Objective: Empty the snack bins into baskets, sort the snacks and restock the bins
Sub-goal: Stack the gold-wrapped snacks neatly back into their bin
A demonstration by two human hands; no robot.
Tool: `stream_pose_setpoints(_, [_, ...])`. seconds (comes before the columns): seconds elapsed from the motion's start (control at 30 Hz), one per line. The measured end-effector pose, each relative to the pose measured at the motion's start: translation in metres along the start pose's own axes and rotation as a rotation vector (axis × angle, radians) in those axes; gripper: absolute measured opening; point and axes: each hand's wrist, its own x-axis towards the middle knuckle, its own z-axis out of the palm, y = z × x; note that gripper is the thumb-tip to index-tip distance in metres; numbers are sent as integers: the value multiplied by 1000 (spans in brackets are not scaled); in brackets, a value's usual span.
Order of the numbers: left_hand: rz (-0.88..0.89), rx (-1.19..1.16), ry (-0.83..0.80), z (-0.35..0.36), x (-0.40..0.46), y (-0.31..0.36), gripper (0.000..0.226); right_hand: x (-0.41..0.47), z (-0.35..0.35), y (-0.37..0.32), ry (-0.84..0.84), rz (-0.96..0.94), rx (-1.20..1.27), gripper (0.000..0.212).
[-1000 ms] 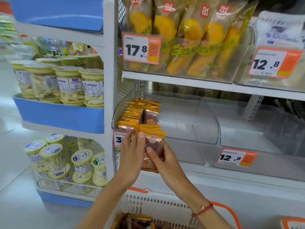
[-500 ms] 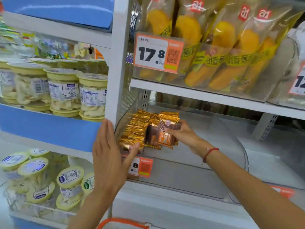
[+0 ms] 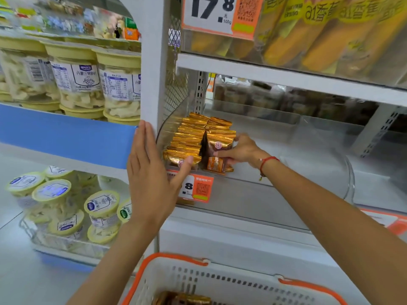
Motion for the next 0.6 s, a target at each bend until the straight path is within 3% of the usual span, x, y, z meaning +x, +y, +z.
stream_pose_setpoints(0.1, [4, -13, 3, 0, -1, 0, 93, -2, 4, -3, -40, 15, -22, 40])
stream_pose_setpoints(0.33, [-1, -25, 36, 4, 0, 1, 93, -5, 1, -1, -124, 59, 169, 36])
stream_pose_setpoints(0.5, [-4, -17, 36, 3, 0, 0, 92, 2, -2, 10, -9, 19, -47, 43])
stream_pose_setpoints(0.6, [0, -13, 37, 4, 0, 0, 92, 5, 2, 8, -35, 2, -64, 40])
